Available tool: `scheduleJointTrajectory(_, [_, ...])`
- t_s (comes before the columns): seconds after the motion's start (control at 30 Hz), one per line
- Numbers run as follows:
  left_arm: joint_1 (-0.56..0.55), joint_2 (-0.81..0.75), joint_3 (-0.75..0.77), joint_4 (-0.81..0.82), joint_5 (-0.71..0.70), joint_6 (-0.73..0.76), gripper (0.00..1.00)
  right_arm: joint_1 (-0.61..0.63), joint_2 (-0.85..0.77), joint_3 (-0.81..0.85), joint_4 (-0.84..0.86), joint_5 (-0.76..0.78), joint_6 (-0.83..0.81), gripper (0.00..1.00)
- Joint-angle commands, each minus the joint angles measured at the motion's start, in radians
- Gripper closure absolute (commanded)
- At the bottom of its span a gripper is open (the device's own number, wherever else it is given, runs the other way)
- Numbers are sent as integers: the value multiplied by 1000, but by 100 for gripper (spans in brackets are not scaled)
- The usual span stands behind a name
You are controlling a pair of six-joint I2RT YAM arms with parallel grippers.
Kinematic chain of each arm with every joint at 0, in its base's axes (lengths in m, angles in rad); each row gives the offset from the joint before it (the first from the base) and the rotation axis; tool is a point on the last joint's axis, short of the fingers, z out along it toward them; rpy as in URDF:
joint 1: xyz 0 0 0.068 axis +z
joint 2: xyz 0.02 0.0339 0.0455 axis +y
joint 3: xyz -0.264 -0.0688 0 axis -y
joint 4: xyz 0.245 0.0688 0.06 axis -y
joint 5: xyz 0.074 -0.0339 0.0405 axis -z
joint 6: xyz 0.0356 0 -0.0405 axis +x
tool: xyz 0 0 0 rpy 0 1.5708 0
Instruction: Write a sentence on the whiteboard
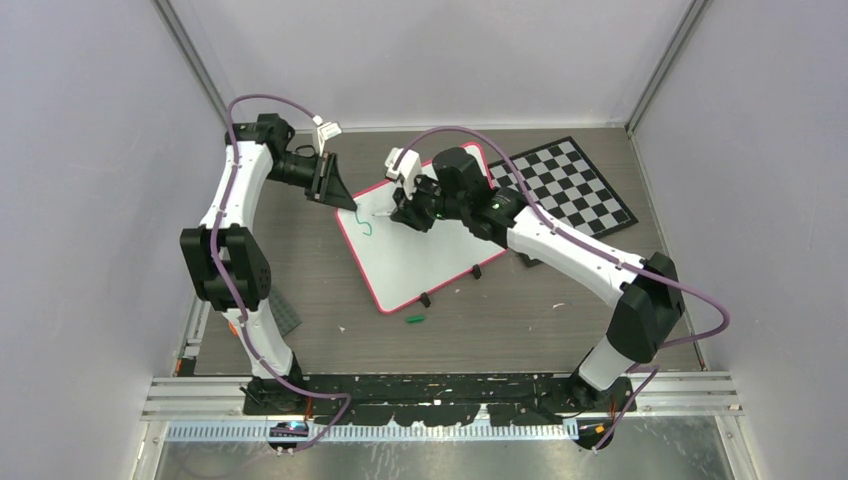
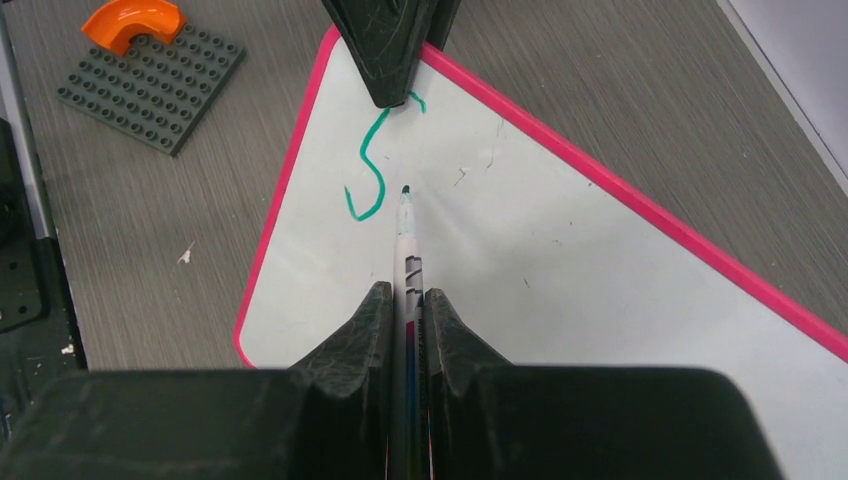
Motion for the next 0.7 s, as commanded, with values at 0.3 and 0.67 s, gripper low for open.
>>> scheduleJointTrajectory(0.3, [-2,-46,7,23,27,6,90,17,35,72,25,-24,-8,100])
scheduleJointTrajectory(0.67, [-2,-46,6,26,27,4,94,18,56,76,21,33,-36,100])
